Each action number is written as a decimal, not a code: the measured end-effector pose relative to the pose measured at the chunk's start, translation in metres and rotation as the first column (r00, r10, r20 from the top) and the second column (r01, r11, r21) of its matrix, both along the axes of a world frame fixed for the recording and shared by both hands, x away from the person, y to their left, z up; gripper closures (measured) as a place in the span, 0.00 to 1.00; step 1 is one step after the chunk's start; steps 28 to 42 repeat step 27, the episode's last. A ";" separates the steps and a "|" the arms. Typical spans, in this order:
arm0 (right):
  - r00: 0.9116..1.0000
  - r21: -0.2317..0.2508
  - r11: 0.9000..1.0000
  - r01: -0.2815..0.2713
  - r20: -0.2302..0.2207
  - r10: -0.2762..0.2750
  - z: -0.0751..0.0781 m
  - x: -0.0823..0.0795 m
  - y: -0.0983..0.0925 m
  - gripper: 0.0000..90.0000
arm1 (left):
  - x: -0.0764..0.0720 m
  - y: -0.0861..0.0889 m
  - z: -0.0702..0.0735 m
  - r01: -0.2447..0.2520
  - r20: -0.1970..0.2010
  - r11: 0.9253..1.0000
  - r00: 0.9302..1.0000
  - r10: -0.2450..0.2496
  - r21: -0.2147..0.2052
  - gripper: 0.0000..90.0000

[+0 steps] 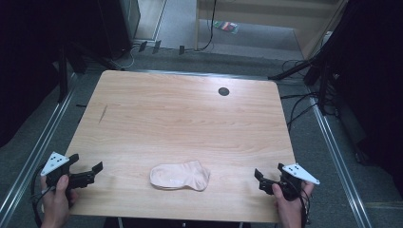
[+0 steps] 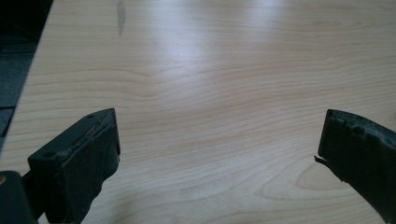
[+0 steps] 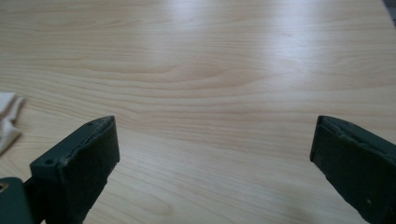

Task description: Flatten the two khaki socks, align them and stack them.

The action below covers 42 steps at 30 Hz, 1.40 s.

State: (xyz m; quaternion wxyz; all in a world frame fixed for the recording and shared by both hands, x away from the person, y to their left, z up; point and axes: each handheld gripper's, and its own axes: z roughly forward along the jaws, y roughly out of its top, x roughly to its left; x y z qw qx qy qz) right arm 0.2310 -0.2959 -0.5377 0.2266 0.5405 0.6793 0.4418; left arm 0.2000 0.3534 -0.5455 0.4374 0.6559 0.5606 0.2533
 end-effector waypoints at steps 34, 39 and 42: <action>0.994 0.000 0.995 0.096 -0.045 -0.096 -0.010 -0.003 -0.045 0.05 | 0.003 0.027 -0.007 -0.066 -0.016 0.997 0.998 0.067 0.041 0.00; 0.994 0.000 0.995 0.096 -0.045 -0.096 -0.010 -0.003 -0.045 0.05 | 0.003 0.027 -0.007 -0.066 -0.016 0.997 0.998 0.067 0.041 0.00; 0.994 0.000 0.995 0.096 -0.045 -0.096 -0.010 -0.003 -0.045 0.05 | 0.003 0.027 -0.007 -0.066 -0.016 0.997 0.998 0.067 0.041 0.00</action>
